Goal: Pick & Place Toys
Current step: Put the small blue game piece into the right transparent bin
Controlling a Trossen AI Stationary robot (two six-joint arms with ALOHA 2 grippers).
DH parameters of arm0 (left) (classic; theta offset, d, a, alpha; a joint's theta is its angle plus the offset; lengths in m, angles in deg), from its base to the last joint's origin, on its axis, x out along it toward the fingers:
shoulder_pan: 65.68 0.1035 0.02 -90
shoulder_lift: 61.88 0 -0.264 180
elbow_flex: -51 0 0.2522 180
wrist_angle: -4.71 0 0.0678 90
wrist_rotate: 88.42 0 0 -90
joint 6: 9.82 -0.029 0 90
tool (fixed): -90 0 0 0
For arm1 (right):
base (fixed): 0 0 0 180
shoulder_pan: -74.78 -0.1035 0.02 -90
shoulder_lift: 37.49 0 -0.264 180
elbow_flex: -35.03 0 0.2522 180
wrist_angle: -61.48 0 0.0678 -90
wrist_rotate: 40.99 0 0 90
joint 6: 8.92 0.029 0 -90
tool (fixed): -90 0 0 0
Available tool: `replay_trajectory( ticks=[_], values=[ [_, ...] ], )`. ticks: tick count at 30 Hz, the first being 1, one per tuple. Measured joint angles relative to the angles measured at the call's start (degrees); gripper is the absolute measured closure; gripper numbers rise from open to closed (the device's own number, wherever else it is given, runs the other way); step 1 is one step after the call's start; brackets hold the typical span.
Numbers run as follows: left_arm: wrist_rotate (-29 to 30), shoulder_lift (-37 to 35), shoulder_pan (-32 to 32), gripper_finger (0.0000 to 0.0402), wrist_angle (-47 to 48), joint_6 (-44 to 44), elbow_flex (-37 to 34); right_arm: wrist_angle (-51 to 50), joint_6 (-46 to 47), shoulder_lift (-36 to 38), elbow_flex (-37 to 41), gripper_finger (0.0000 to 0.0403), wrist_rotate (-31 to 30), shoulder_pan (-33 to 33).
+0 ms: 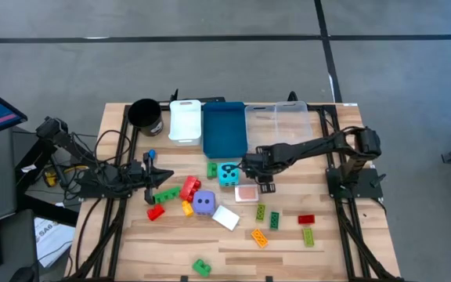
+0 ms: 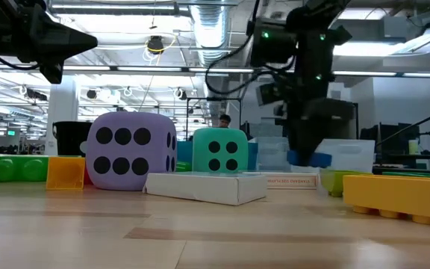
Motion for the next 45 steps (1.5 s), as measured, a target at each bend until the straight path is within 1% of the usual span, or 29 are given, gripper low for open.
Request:
replay_trajectory(
  ticks=[3, 10, 12, 16, 18, 21, 24, 28, 31, 33, 34, 36, 38, 40, 43, 45],
  values=[
    [0.0, 0.0, 0.0, 0.0401, 0.0, 0.0, 0.0, -4.9, 3.3, 1.8, -0.7, 0.0274, -1.0, -0.1],
    [0.0, 0.0, 0.0, 0.0401, -0.7, 0.0, 0.0, -4.7, 6.5, 9.3, -1.1, 0.0274, -2.2, 0.0],
    [0.0, -0.1, 0.0, 0.0401, -0.7, 0.0, 0.0, -4.5, 7.4, 12.0, -1.1, 0.0274, -4.3, -0.4],
    [0.1, -0.1, 0.0, 0.0401, -1.0, -0.4, 0.0, -2.7, 9.7, 17.4, -1.1, 0.0274, -11.5, -1.5],
    [0.1, -0.1, 0.0, 0.0401, -1.8, -0.5, 0.0, -1.0, 10.9, 20.0, -1.0, 0.0274, -14.0, -2.1],
    [0.1, -0.1, 0.0, 0.0401, -4.8, -0.6, 0.0, 5.1, 11.2, 23.4, -0.3, 0.0274, -14.6, -3.0],
    [0.1, -0.1, 0.0, 0.0402, -10.1, -2.8, 0.0, 14.8, 10.2, 25.5, 0.9, 0.0274, -14.7, -3.5],
    [0.2, -0.1, 0.0, 0.0401, -19.7, -14.2, 0.0, 28.6, 6.5, 26.0, 3.8, 0.0274, -14.6, -3.0],
    [1.2, -0.1, 0.1, 0.0401, -27.4, -21.5, 0.0, 35.0, 6.0, 24.9, 4.4, 0.0274, -14.7, -1.7],
    [2.6, -0.1, 0.1, 0.0401, -30.9, -24.7, 0.0, 38.0, 6.5, 24.4, 5.7, 0.0274, -14.7, -0.3],
    [3.6, -0.1, 0.1, 0.0401, -31.7, -25.6, 0.0, 40.6, 6.7, 24.1, 6.6, 0.0274, -14.8, 0.3],
    [6.1, -0.1, 0.1, 0.0401, -31.5, -27.1, 0.0, 50.0, 7.4, 22.1, 8.1, 0.0274, -14.8, 1.5],
    [8.3, 0.1, 0.1, 0.0401, -31.6, -28.8, 0.0, 53.4, 7.9, 21.1, 9.8, 0.0274, -14.8, 3.1],
    [10.1, 0.2, 0.1, 0.0401, -31.6, -31.6, 0.0, 60.2, 8.0, 18.4, 9.6, 0.0274, -14.7, 4.2],
    [10.6, 0.2, 1.1, 0.0401, -31.9, -35.1, 0.0, 63.9, 8.0, 15.7, 9.9, 0.0274, -14.4, 5.9],
    [10.9, 0.2, 2.2, 0.0401, -31.6, -36.3, 0.0, 65.8, 9.1, 14.1, 9.9, 0.0274, -12.9, 6.5]
  ],
)
